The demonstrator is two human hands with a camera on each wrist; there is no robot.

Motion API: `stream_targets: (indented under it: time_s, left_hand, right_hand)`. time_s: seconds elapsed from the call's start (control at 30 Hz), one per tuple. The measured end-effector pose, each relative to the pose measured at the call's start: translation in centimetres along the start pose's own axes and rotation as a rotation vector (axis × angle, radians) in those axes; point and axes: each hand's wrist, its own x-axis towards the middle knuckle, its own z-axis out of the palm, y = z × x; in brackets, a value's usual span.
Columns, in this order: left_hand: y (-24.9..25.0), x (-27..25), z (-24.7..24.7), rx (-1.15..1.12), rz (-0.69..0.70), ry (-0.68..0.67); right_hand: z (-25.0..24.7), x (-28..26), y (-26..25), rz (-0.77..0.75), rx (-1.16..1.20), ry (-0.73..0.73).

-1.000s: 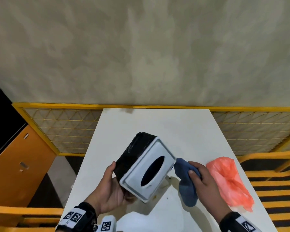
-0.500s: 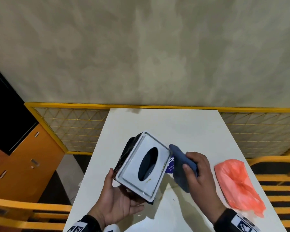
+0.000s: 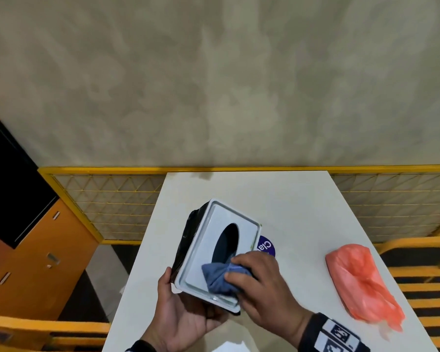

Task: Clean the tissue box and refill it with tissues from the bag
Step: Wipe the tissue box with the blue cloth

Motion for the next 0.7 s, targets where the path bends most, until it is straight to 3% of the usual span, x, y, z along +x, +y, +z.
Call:
stream_targets:
  time_s: [0.3, 0.43, 0.57, 0.7]
  left_hand:
    - [-0.3, -0.7, -0.8, -0.028, -0.078, 0.012]
    - [-0.4, -1.1, -1.1, -0.018, -0.133, 0.012]
    - [-0.5, -0.8, -1.5, -0.045, -0.221, -0.024]
    - [0.3, -0.1, -2.2, 0.001, -0.301, -0.043]
  right_hand:
    - [-1.4, 1.0, 3.9, 0.286, 0.017, 0.181]
    - [-1.9, 1.7, 4.4, 0.474, 0.233, 0.246]
    - [-2.2, 2.0, 4.3, 0.787, 0.482, 0.306]
    - [-2.1, 1.1, 4.9, 0.9, 0.581, 0.291]
